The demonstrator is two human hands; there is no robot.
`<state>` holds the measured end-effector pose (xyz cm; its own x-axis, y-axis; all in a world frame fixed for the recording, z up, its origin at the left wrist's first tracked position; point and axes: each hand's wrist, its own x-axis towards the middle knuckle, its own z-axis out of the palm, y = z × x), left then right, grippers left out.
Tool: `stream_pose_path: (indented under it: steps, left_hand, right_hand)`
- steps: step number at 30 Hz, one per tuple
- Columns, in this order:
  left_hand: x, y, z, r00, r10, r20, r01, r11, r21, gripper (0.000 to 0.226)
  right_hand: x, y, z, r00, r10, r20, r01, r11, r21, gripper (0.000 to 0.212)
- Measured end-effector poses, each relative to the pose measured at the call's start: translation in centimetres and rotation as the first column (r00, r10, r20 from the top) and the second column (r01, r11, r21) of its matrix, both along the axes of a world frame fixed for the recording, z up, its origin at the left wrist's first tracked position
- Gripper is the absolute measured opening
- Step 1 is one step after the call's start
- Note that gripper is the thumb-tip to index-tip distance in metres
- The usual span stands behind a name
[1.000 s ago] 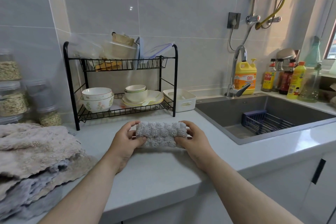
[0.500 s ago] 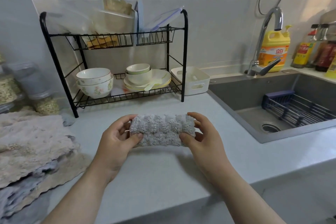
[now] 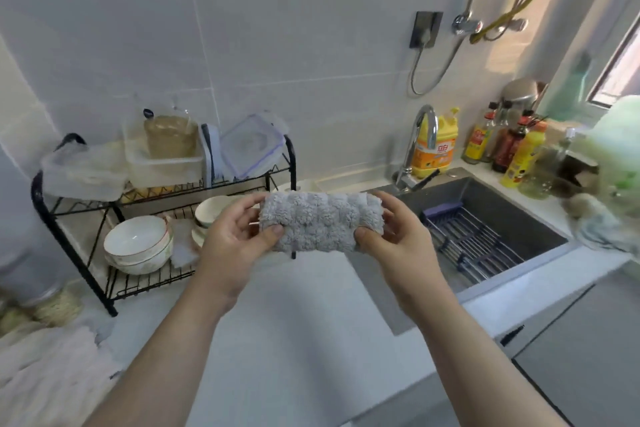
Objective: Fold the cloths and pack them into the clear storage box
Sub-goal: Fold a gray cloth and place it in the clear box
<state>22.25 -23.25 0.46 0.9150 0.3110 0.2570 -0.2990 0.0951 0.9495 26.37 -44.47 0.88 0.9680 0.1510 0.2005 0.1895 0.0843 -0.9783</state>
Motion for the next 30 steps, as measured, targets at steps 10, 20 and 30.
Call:
stream_pose_path:
  steps: [10, 20, 30]
  left_hand:
    - [5.9, -18.8, 10.9, 0.923, -0.38, 0.058, 0.379, 0.925, 0.029, 0.045]
    - [6.6, -48.0, 12.6, 0.665, -0.745, 0.053, 0.74, 0.666, 0.093, 0.049]
    - [9.4, -69.7, 11.0, 0.529, -0.849, 0.005, 0.848, 0.528, 0.05, 0.046]
  right_hand:
    - [-2.8, -19.4, 11.7, 0.923, -0.384, -0.01, 0.384, 0.922, 0.041, 0.033]
    - [-9.9, -45.6, 12.0, 0.7, -0.713, -0.037, 0.705, 0.682, 0.193, 0.034]
    - [-10.5, -63.3, 10.6, 0.487, -0.866, -0.113, 0.87, 0.47, 0.149, 0.012]
